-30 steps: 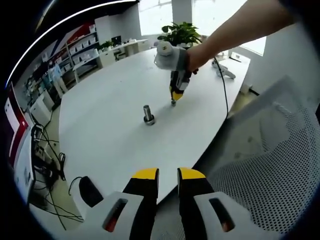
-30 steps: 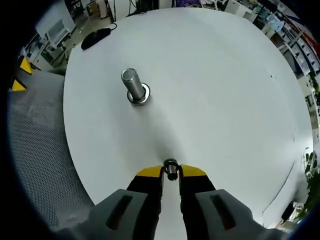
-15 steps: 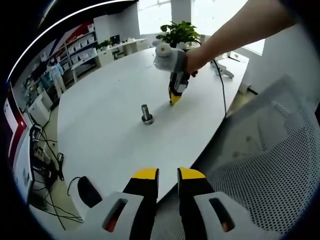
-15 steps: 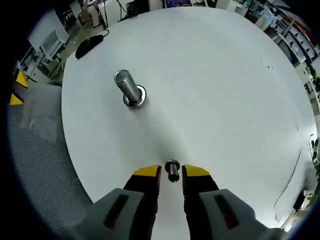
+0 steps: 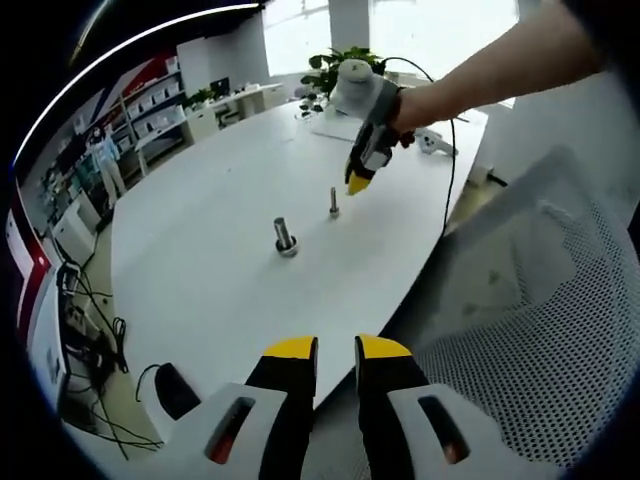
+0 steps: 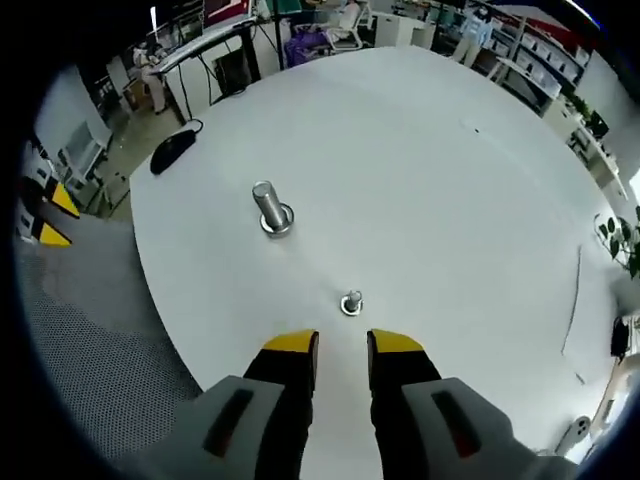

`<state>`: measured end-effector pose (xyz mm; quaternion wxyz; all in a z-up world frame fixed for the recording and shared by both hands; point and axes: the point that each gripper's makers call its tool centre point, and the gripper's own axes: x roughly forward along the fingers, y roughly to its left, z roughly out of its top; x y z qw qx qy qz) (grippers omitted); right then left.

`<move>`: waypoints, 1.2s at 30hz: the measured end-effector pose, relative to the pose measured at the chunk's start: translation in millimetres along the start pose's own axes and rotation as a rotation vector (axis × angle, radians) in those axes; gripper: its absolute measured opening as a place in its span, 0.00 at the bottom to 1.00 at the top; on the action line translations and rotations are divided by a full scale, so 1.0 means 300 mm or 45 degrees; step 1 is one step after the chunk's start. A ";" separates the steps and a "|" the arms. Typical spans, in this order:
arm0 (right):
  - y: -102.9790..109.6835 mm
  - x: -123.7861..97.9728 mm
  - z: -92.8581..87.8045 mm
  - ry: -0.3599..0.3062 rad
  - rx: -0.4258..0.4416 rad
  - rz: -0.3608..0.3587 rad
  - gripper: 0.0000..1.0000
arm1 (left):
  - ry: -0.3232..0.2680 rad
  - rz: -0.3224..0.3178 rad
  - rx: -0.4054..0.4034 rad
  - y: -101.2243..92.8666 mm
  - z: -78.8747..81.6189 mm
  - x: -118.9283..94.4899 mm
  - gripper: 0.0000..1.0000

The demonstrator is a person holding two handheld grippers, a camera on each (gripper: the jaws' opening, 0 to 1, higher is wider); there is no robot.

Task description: Place the washer onto the threaded stud by aligning its center hole with the stud, sliding it down to the base, and recovering from edge contact or off-axis alignment until the washer reaches the visible bottom stop.

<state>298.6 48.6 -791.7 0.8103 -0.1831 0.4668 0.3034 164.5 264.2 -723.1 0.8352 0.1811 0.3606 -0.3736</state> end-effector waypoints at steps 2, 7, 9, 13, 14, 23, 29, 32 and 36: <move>0.007 -0.033 -0.030 -0.009 -0.018 -0.021 0.22 | -0.008 0.003 0.002 0.000 0.003 -0.002 0.13; 0.029 -0.130 -0.032 -0.121 0.016 -0.063 0.22 | -0.023 0.013 0.021 -0.004 0.009 -0.006 0.13; 0.043 -0.169 -0.018 -0.184 0.058 -0.061 0.22 | -0.030 0.030 0.019 0.005 0.011 -0.009 0.13; 0.069 -0.235 0.008 -0.306 0.116 -0.052 0.24 | -0.033 0.030 0.029 0.002 0.015 -0.009 0.13; 0.084 -0.252 0.008 -0.330 0.108 -0.045 0.25 | -0.033 0.028 0.034 -0.001 0.017 -0.009 0.13; 0.195 -0.337 -0.007 -0.444 -0.014 0.006 0.30 | -0.013 0.083 -0.027 0.033 0.000 -0.009 0.13; 0.193 -0.405 -0.020 -0.544 0.114 0.022 0.31 | 0.017 0.108 -0.036 0.044 -0.011 -0.003 0.14; 0.203 -0.437 -0.010 -0.631 0.220 0.042 0.32 | 0.013 0.133 -0.040 0.053 -0.010 -0.007 0.14; 0.210 -0.440 -0.050 -0.621 0.270 0.052 0.31 | 0.027 0.166 -0.044 0.070 -0.014 -0.010 0.14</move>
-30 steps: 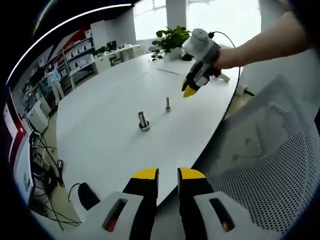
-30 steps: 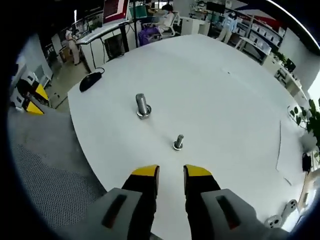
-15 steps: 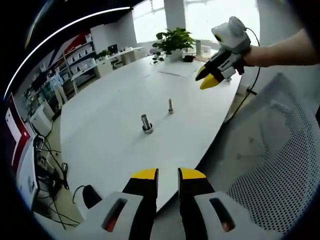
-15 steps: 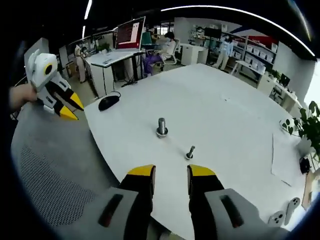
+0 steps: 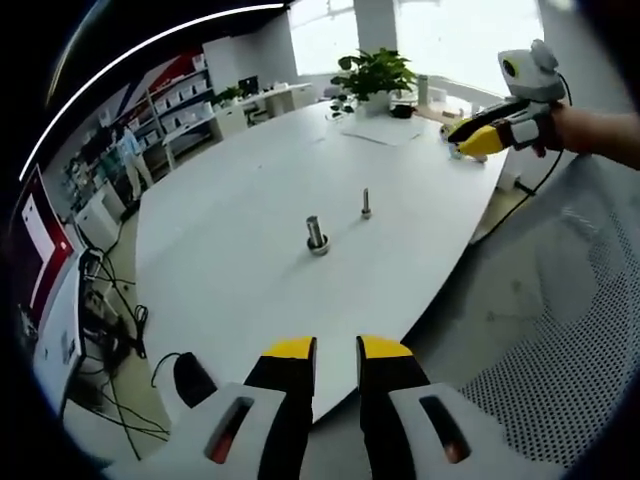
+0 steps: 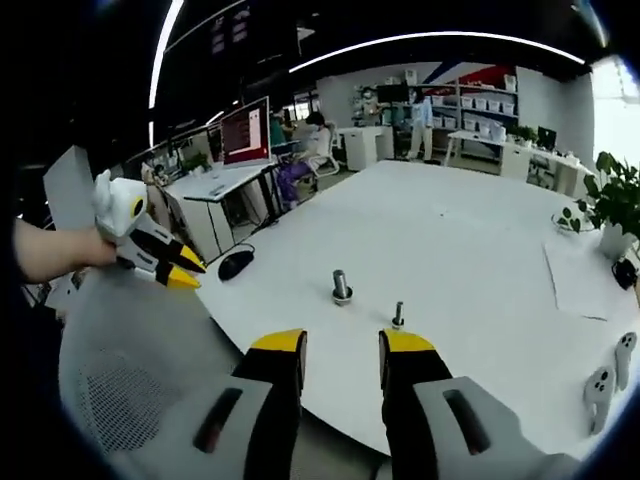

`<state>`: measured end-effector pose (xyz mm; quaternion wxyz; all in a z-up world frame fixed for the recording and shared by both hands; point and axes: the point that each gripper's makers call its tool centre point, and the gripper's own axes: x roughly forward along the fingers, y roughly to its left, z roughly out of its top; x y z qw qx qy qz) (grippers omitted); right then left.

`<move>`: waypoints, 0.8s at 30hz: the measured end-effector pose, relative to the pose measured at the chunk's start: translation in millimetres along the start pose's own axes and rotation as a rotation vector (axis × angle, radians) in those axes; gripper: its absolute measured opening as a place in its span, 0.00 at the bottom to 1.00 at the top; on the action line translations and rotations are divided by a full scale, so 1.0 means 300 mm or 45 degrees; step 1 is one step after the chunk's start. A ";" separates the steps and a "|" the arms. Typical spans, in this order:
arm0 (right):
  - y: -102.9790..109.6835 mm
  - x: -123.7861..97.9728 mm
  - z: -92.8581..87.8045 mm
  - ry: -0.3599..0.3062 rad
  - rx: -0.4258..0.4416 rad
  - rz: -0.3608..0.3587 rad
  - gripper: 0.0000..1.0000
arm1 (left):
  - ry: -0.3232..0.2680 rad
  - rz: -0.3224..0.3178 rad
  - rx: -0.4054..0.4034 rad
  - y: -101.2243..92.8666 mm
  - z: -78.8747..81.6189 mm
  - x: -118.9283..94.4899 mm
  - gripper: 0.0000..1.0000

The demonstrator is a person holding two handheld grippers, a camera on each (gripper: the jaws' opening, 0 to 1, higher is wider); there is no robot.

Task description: Place the washer onto the threaded stud by aligning its center hole with the stud, sliding it down to the base, and recovering from edge contact or off-axis alignment until the washer reaches the visible bottom stop.

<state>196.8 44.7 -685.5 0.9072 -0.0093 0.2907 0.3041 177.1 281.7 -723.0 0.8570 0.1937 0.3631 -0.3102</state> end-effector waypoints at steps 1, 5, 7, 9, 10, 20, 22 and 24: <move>0.000 -0.003 -0.006 0.000 0.029 0.003 0.31 | 0.001 0.000 0.001 0.002 -0.001 0.001 0.14; 0.035 -0.015 0.005 -0.028 0.082 0.024 0.32 | -0.003 0.046 -0.045 0.034 0.001 -0.004 0.14; 0.063 -0.013 0.004 -0.030 0.086 0.044 0.32 | -0.003 0.060 -0.041 0.040 -0.002 -0.005 0.14; 0.087 -0.006 -0.009 -0.012 0.052 0.042 0.32 | -0.001 0.071 -0.043 0.043 -0.005 -0.007 0.14; 0.092 -0.002 -0.017 0.001 0.025 0.036 0.32 | -0.004 0.079 -0.041 0.046 -0.005 -0.010 0.13; 0.074 0.005 -0.053 0.052 -0.089 0.006 0.32 | -0.070 0.044 -0.096 0.035 0.023 -0.019 0.13; 0.070 0.004 -0.057 0.055 -0.080 0.002 0.31 | -0.077 0.045 -0.096 0.035 0.026 -0.020 0.13; 0.052 -0.002 -0.052 0.038 -0.058 -0.017 0.31 | -0.087 0.037 -0.110 0.032 0.033 -0.022 0.13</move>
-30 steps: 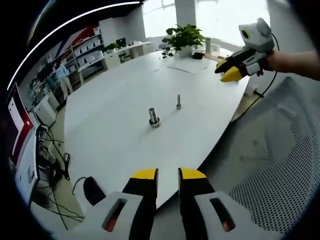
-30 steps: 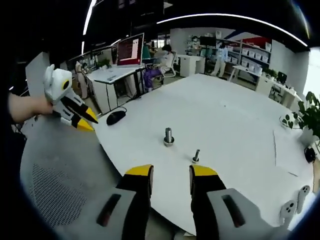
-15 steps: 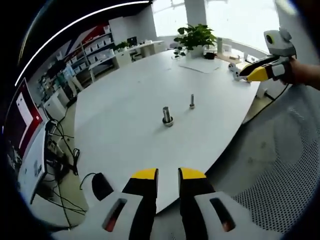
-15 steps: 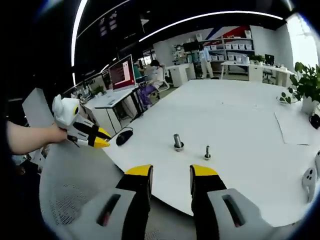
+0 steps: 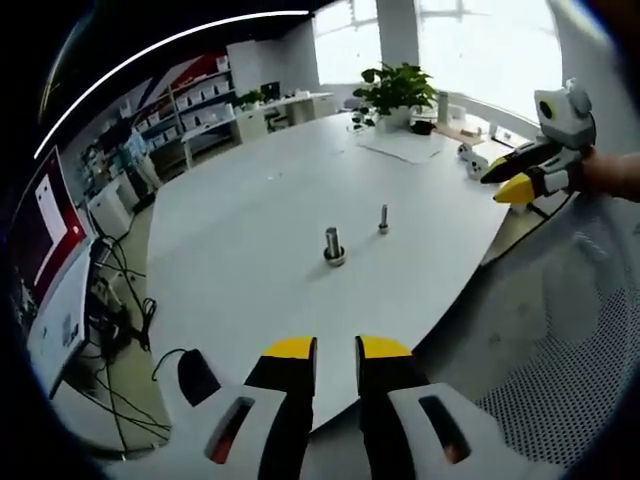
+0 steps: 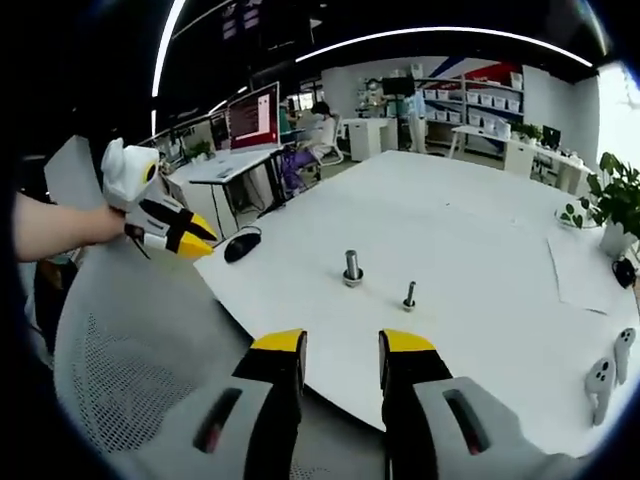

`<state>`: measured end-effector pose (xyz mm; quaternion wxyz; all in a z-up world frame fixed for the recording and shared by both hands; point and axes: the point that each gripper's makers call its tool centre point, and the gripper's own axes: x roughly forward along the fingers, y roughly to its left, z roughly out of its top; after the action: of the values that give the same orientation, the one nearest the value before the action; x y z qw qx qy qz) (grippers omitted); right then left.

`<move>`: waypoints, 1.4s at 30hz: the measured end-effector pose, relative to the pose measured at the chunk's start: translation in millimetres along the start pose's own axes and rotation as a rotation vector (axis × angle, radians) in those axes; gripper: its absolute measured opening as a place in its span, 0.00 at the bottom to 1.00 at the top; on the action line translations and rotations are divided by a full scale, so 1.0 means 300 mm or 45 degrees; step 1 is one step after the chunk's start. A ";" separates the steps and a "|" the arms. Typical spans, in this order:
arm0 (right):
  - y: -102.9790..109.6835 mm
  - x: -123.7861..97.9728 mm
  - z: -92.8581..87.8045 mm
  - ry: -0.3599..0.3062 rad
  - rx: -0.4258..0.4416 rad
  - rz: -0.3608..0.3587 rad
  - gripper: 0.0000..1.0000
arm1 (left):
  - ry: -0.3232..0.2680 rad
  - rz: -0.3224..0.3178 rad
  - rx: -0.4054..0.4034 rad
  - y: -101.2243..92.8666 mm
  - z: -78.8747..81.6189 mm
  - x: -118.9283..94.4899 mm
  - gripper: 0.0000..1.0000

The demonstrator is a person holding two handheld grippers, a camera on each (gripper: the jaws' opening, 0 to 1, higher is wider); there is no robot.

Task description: Place the washer onto the threaded stud by aligning its center hole with the stud, sliding it down to the base, and recovering from edge contact or off-axis alignment until the washer reaches the visible bottom stop.

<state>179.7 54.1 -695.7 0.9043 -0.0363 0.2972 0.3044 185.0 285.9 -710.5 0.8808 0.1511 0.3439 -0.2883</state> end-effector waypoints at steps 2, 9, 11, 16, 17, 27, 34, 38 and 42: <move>-0.007 -0.002 0.005 -0.021 0.083 0.006 0.31 | -0.019 0.003 -0.008 0.004 0.010 -0.005 0.13; 0.012 0.003 -0.015 0.016 0.012 0.015 0.31 | -0.060 0.021 -0.042 0.018 0.022 -0.013 0.14; 0.008 0.004 -0.014 0.016 -0.001 0.015 0.31 | -0.072 0.018 -0.029 0.012 0.031 -0.015 0.14; 0.014 0.009 -0.025 0.038 -0.019 0.025 0.31 | -0.074 0.025 -0.031 0.013 0.033 -0.018 0.14; 0.016 0.010 -0.029 0.048 -0.027 0.027 0.31 | -0.074 0.024 -0.035 0.011 0.033 -0.019 0.13; 0.008 0.006 -0.029 0.050 -0.033 0.018 0.30 | -0.061 0.024 -0.023 0.012 0.028 -0.011 0.13; 0.005 0.006 -0.024 0.044 -0.028 0.014 0.30 | -0.072 0.034 -0.056 0.026 0.033 -0.016 0.13; 0.002 0.006 -0.022 0.041 -0.022 0.010 0.30 | -0.061 0.038 -0.063 0.028 0.030 -0.014 0.14; -0.001 0.006 -0.024 0.043 -0.018 0.006 0.30 | -0.052 0.045 -0.065 0.032 0.025 -0.012 0.14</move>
<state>177.3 53.1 -702.8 0.8982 -0.0471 0.3103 0.3079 192.6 291.5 -702.0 0.8962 0.1287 0.3302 -0.2670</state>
